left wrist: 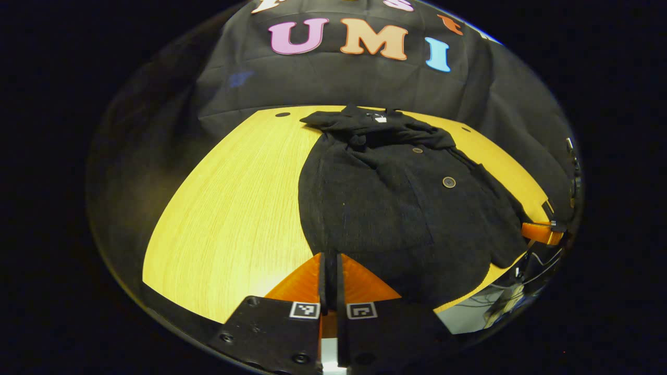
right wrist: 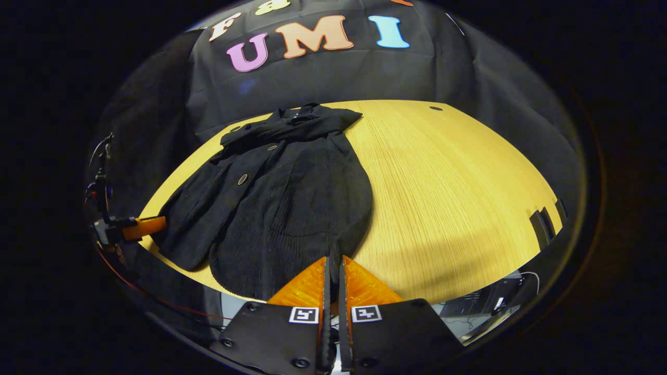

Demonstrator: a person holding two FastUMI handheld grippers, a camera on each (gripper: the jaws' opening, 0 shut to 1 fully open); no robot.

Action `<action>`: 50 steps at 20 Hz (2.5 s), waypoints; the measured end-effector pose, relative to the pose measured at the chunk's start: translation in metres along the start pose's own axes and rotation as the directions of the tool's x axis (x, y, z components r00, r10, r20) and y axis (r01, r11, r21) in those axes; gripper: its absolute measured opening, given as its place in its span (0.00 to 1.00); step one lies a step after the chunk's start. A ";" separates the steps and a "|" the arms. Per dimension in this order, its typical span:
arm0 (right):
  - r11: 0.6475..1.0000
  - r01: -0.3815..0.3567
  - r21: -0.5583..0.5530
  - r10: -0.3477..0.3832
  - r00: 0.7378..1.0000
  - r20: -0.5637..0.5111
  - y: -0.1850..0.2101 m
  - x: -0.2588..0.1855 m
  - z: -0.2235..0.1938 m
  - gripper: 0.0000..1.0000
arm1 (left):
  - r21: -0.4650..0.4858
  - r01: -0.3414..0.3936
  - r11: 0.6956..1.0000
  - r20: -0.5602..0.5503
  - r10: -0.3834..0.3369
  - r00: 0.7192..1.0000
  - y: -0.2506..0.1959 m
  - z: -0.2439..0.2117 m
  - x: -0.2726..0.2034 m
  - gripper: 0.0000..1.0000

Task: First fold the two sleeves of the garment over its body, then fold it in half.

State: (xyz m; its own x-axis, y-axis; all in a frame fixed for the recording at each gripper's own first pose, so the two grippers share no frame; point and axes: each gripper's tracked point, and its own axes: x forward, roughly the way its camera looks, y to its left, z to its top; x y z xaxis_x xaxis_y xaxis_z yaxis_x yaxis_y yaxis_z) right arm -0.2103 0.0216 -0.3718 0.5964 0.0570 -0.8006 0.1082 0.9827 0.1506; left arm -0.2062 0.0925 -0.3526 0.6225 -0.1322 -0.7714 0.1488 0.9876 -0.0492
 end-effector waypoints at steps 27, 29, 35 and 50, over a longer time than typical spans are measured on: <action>0.967 -0.241 -0.084 0.255 0.927 0.276 0.039 -0.023 0.217 0.02 | -0.087 -0.034 0.996 0.137 0.046 0.989 -0.019 0.199 0.003 0.00; 0.967 -0.236 -0.098 0.255 0.919 0.299 0.040 -0.020 0.239 0.02 | -0.064 -0.031 0.997 0.166 0.042 0.985 -0.017 0.222 0.012 0.00; 0.972 -0.218 -0.088 0.235 0.904 0.358 0.041 -0.004 0.306 0.02 | -0.043 -0.010 0.999 0.230 0.020 0.973 -0.015 0.283 0.046 0.00; 0.986 -0.169 -0.011 0.160 0.908 0.386 0.047 0.078 0.406 0.02 | -0.038 0.005 0.999 0.278 0.006 0.960 0.012 0.357 0.151 0.00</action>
State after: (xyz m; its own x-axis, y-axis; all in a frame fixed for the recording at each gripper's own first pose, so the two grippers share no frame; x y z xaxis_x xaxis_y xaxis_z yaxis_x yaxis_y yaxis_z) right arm 0.1641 0.0004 -0.1912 0.8664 0.1411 -0.4789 -0.0032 0.9608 0.2772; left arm 0.1638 0.0541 -0.2434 0.8126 -0.1448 -0.5646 0.1226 0.9894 -0.0773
